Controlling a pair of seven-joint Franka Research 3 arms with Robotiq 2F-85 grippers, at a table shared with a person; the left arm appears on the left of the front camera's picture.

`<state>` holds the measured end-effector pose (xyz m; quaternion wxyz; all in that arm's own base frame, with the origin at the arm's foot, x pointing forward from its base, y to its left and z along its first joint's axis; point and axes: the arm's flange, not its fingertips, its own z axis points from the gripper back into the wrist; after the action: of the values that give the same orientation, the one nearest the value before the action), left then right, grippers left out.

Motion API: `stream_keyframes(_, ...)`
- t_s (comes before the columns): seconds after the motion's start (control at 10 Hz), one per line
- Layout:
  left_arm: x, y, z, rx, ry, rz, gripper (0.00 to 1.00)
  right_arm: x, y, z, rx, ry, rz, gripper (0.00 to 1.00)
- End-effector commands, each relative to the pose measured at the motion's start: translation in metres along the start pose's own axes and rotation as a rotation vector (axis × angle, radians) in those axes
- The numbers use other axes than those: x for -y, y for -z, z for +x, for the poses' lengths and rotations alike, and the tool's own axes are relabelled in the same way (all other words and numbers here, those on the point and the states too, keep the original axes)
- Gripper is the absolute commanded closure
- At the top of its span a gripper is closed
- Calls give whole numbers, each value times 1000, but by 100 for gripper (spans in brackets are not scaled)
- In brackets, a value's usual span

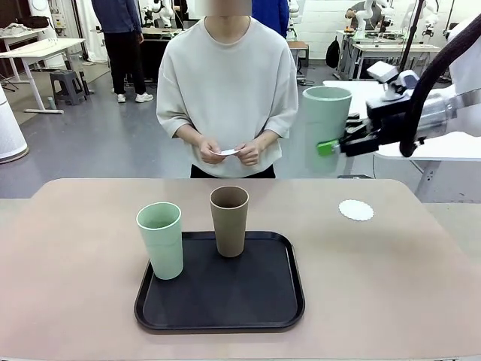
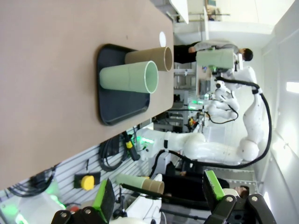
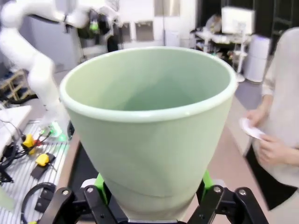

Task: Place coasters on the table and set cups on them.
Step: Pick up one Reusable plastic cup and place it on a coaster set by the human.

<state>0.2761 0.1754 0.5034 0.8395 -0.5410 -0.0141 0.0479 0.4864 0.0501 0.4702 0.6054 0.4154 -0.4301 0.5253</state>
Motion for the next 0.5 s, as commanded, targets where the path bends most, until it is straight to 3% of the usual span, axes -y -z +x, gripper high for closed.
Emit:
stream_keyframes(0.0,2,0,-1,5,1,-11,0,60,-47,-8,-10,-18,-70,18)
stream_keyframes(0.4,2,0,-1,5,1,-11,0,102,-125,-57,-67,-22,-157,18)
